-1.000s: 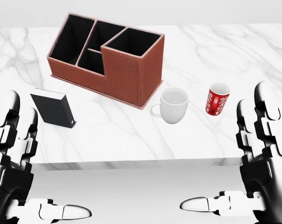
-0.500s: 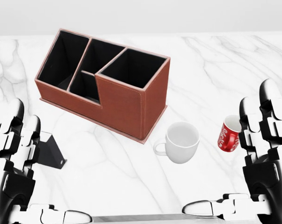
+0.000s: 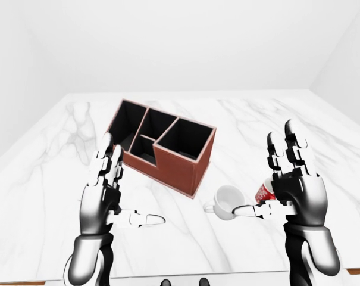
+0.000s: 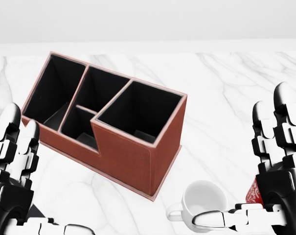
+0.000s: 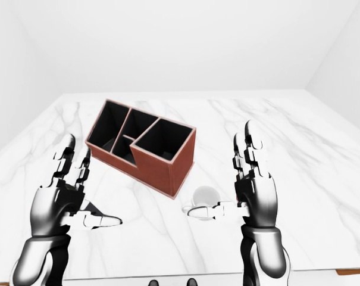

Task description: Pick up the red mug and place it to the right of the caddy.

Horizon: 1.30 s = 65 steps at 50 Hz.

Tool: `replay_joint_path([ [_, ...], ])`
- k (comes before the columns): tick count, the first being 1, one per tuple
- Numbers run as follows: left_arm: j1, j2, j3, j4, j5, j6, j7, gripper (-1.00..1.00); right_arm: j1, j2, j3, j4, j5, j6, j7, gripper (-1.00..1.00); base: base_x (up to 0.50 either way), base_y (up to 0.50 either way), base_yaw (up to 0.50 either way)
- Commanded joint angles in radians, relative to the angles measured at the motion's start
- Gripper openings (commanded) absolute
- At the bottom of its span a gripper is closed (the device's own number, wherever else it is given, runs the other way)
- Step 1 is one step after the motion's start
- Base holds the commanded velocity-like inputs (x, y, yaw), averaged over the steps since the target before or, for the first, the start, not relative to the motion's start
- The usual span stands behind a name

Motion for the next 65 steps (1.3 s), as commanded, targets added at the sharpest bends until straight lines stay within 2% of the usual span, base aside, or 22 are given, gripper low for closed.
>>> replay_joint_path([
  [1,0.005,-0.002,0.008,-0.019,-0.006,0.0,-0.005,1.0,-0.003,-0.001,-0.003,0.0,-0.001,0.0,0.0,1.0,0.5,0.0,0.0],
  [26,0.019,-0.007,0.018,-0.053,-0.013,0.0,-0.025,1.0,-0.002,0.004,-0.01,0.005,-0.017,0.0,-0.002,1.0,0.5,0.0,0.0],
  [34,0.02,-0.01,0.018,-0.054,-0.011,0.0,-0.029,1.0,0.019,0.004,0.007,0.005,0.0,0.0,0.02,1.0,0.0,-0.03,0.0],
  [39,0.02,-0.01,0.02,-0.052,-0.012,0.0,-0.029,1.0,0.007,0.004,-0.006,-0.001,0.009,0.0,0.007,1.0,0.0,-0.42,0.0],
  [53,0.014,-0.012,0.033,-0.06,-0.019,0.0,-0.032,1.0,0.001,0.003,-0.006,0.005,0.009,0.0,-0.002,1.0,0.0,0.0,0.0],
  [61,0.006,-0.012,0.042,-0.053,-0.029,0.0,-0.034,1.0,0.042,0.008,-0.086,-0.032,0.089,0.0,0.061,1.0,0.0,0.0,0.0],
  [65,0.01,-0.014,0.041,-0.06,-0.03,0.0,-0.037,1.0,0.033,-0.006,-0.186,-0.077,0.129,0.0,0.136,1.0,0.0,0.0,0.0],
])
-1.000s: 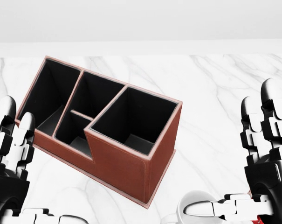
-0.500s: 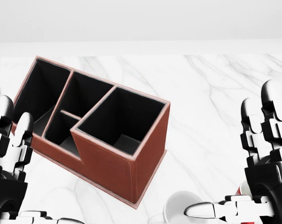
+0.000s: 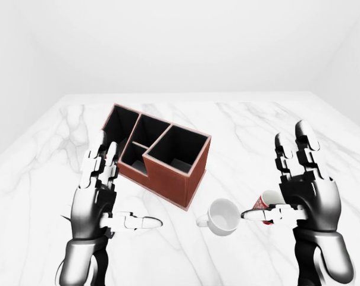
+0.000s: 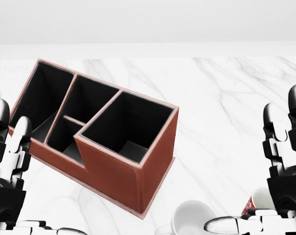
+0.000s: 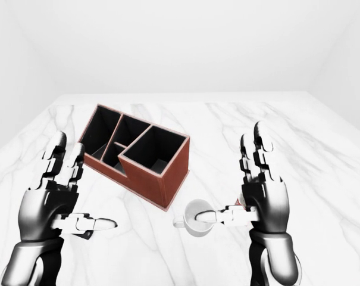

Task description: Pick up the red mug and place it to the right of the caddy.

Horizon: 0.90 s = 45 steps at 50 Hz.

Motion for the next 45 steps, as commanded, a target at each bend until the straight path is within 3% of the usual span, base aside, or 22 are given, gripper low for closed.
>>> replay_joint_path([
  [1,0.0,-0.002,0.007,-0.005,-0.009,0.0,-0.005,1.0,0.006,-0.012,-0.146,-0.069,0.066,0.0,0.113,1.0,0.0,0.0,0.0],
  [11,-0.026,0.004,0.001,-0.07,-0.008,0.0,0.007,1.0,-0.094,-0.061,-0.415,-0.254,0.035,0.0,0.352,1.0,0.0,0.0,0.0],
  [20,0.0,-0.006,-0.002,-0.036,-0.005,0.0,-0.006,1.0,-0.119,-0.13,-0.478,-0.258,-0.097,0.0,0.489,1.0,0.0,0.0,0.0],
  [22,-0.019,0.001,-0.006,-0.077,-0.005,0.0,0.006,1.0,-0.154,-0.157,-0.516,-0.259,-0.095,0.0,0.497,1.0,0.0,0.0,0.0],
  [32,0.002,0.0,-0.017,-0.066,-0.003,0.0,0.003,1.0,-0.232,-0.258,-0.535,-0.145,-0.24,0.0,0.497,1.0,0.0,0.0,0.0],
  [45,-0.019,0.004,0.001,-0.096,-0.022,0.0,0.005,1.0,-0.151,-0.227,-0.596,-0.062,-0.339,0.0,0.497,1.0,0.0,0.0,0.0],
])
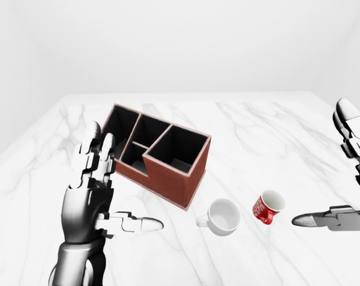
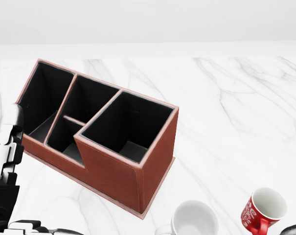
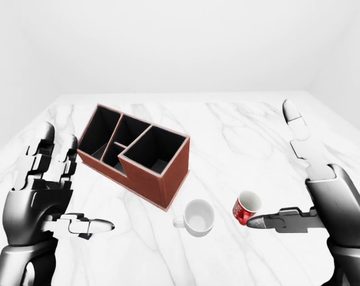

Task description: Pick up the red mug and place it to the right of the caddy.

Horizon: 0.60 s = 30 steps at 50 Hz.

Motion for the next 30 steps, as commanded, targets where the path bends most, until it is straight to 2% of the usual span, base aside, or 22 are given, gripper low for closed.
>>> replay_joint_path([
  [1,-0.007,0.001,0.019,-0.022,-0.018,0.0,-0.003,1.0,0.04,0.003,-0.068,0.062,-0.1,0.0,0.0,1.0,0.0,0.0,0.0],
  [9,-0.007,-0.004,0.022,-0.019,-0.016,0.0,-0.008,1.0,0.045,-0.005,-0.112,0.091,-0.141,0.0,0.0,1.0,0.0,0.0,0.0],
  [13,0.027,-0.011,0.008,0.043,-0.007,0.0,-0.019,1.0,0.04,-0.012,-0.126,0.11,-0.159,0.0,0.0,1.0,0.0,0.0,0.0],
  [19,0.002,-0.001,0.024,-0.022,-0.021,0.0,-0.007,1.0,0.047,-0.017,-0.139,0.141,-0.189,0.0,0.0,1.0,0.0,0.0,0.0],
  [27,0.036,-0.009,0.004,0.027,-0.008,0.0,-0.018,1.0,0.077,0.015,-0.137,0.194,-0.227,0.0,0.0,1.0,0.0,0.0,0.0],
  [30,0.004,-0.002,0.023,-0.034,-0.021,0.0,-0.007,1.0,0.075,0.013,-0.134,0.213,-0.238,0.0,0.0,1.0,0.0,0.0,0.0],
])
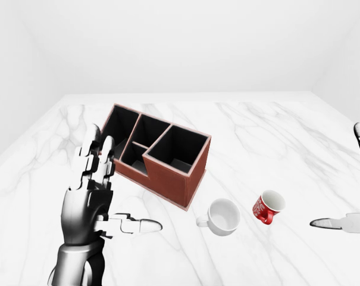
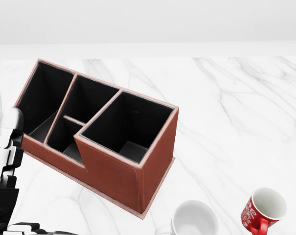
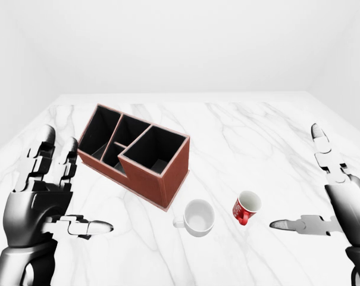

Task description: Pick up the red mug and place it to the right of the caddy.

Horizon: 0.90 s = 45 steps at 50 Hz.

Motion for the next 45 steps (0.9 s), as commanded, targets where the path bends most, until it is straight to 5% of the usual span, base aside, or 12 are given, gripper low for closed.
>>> replay_joint_path([
  [1,-0.002,-0.002,0.01,-0.015,-0.008,0.0,-0.002,1.0,0.014,0.008,-0.006,0.074,-0.052,0.0,0.0,1.0,0.0,0.0,0.0],
  [12,0.013,-0.006,-0.006,0.03,0.005,0.0,-0.009,1.0,0.055,0.026,0.034,0.222,-0.142,0.0,0.0,1.0,0.0,0.0,0.0],
  [45,0.017,-0.002,0.0,0.043,-0.006,0.0,-0.013,1.0,-0.067,-0.172,0.179,0.562,-0.365,0.0,0.0,1.0,0.0,0.0,0.0],
])
